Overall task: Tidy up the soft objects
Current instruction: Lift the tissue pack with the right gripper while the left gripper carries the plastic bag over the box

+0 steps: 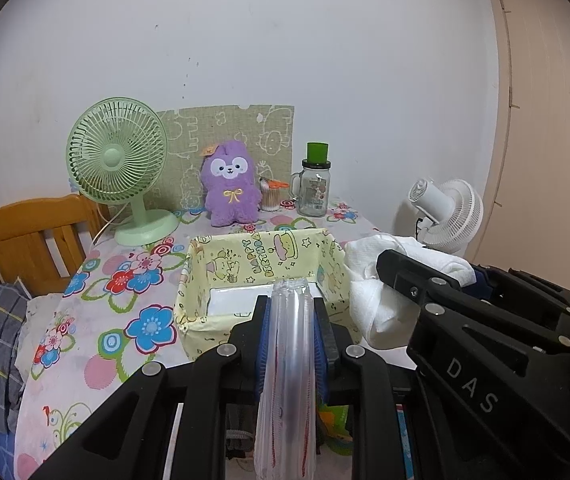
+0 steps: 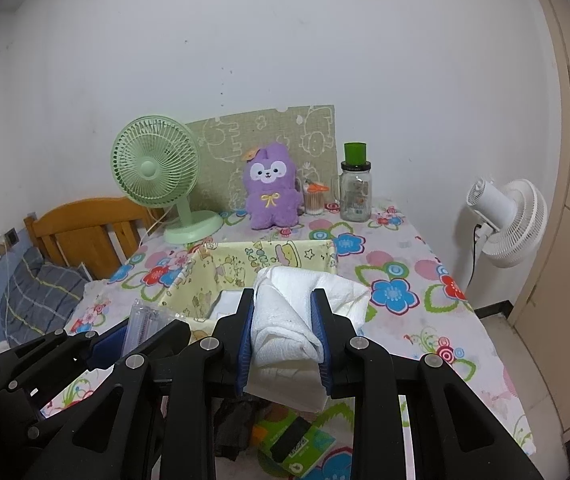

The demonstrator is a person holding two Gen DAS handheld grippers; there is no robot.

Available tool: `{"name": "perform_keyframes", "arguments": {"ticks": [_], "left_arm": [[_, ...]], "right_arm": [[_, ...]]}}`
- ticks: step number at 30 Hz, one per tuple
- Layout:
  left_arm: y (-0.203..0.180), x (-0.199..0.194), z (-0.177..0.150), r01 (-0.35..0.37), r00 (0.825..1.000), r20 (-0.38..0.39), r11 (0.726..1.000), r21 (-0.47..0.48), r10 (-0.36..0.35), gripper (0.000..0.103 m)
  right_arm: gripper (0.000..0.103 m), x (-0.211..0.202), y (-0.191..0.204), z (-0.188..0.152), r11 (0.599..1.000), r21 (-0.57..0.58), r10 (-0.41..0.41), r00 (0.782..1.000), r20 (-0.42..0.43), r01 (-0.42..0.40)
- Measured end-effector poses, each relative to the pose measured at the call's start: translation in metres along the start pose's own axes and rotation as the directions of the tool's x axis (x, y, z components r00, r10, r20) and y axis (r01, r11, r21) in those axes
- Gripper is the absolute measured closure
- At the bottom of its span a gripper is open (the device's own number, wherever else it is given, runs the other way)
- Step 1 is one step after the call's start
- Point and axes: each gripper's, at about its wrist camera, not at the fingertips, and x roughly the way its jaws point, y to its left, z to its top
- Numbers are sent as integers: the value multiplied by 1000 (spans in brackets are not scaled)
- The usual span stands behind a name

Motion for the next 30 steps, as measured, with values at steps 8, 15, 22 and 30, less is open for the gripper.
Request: {"name": "perform_keyframes", "arguments": {"ticks": [8, 15, 22, 30], "left_arm": [[9, 16, 7, 3, 1000, -10, 1000, -9, -3, 85], [20, 32, 19, 4, 1000, -20, 1000, -17, -4, 85], [29, 46, 30, 2, 1000, -21, 1000, -29, -3, 85], [34, 66, 42, -8, 999, -32, 999, -31, 7, 85]], "right_arm": [[73, 23, 5, 11, 1000, -10, 20, 1000, -4, -20], [73, 42, 9, 25, 999, -9, 44, 999, 3, -44], [73, 60, 9, 38, 999, -11, 41, 999, 9, -40], [73, 82, 3, 46, 999, 4, 39, 999, 2, -39]]}}
